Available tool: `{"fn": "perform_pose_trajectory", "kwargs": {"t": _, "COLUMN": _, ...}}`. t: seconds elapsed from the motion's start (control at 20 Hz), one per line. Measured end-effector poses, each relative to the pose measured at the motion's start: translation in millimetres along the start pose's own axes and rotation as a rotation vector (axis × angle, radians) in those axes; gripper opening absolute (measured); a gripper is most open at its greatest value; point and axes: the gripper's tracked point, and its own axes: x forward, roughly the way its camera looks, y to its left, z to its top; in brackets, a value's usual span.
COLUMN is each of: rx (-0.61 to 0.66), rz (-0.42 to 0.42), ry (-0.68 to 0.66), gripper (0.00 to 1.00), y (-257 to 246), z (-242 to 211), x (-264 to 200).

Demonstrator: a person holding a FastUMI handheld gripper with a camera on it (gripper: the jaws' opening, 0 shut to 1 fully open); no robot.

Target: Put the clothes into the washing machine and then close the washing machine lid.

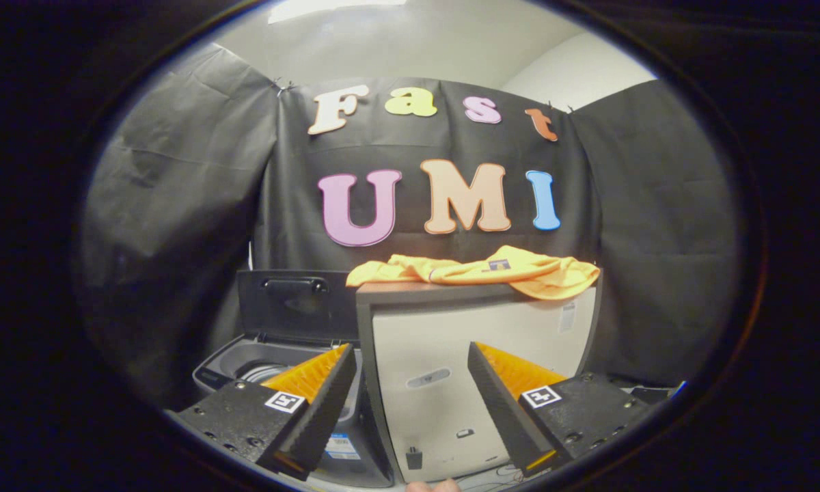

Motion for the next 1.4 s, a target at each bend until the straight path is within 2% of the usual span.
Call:
{"fn": "perform_pose_trajectory", "kwargs": {"t": 0.5, "rx": -0.006, "rz": -0.033, "ry": 0.073, "gripper": 0.99, "y": -35.5, "z": 59.1, "x": 95.7}}
{"fn": "perform_pose_trajectory", "kwargs": {"t": 0.8, "rx": -0.137, "rz": -0.091, "ry": 0.180, "gripper": 0.99, "y": -73.5, "z": 68.1, "x": 154.0}}
{"fn": "perform_pose_trajectory", "kwargs": {"t": 0.95, "rx": -0.150, "rz": -0.102, "ry": 0.263, "gripper": 1.00, "y": -93.6, "z": 67.0, "x": 186.5}}
{"fn": "perform_pose_trajectory", "kwargs": {"t": 1.1, "rx": -0.035, "rz": -0.096, "ry": 0.378, "gripper": 1.00, "y": -99.0, "z": 54.1, "x": 211.5}}
{"fn": "perform_pose_trajectory", "kwargs": {"t": 1.15, "rx": -0.028, "rz": -0.121, "ry": 0.440, "gripper": 0.99, "y": -106.1, "z": 43.7, "x": 216.2}}
{"fn": "perform_pose_trajectory", "kwargs": {"t": 1.25, "rx": -0.025, "rz": -0.147, "ry": 0.480, "gripper": 1.00, "y": -118.9, "z": 32.4, "x": 222.4}}
{"fn": "perform_pose_trajectory", "kwargs": {"t": 1.4, "rx": -0.052, "rz": -0.145, "ry": 0.580, "gripper": 0.99, "y": -121.8, "z": 12.0, "x": 224.9}}
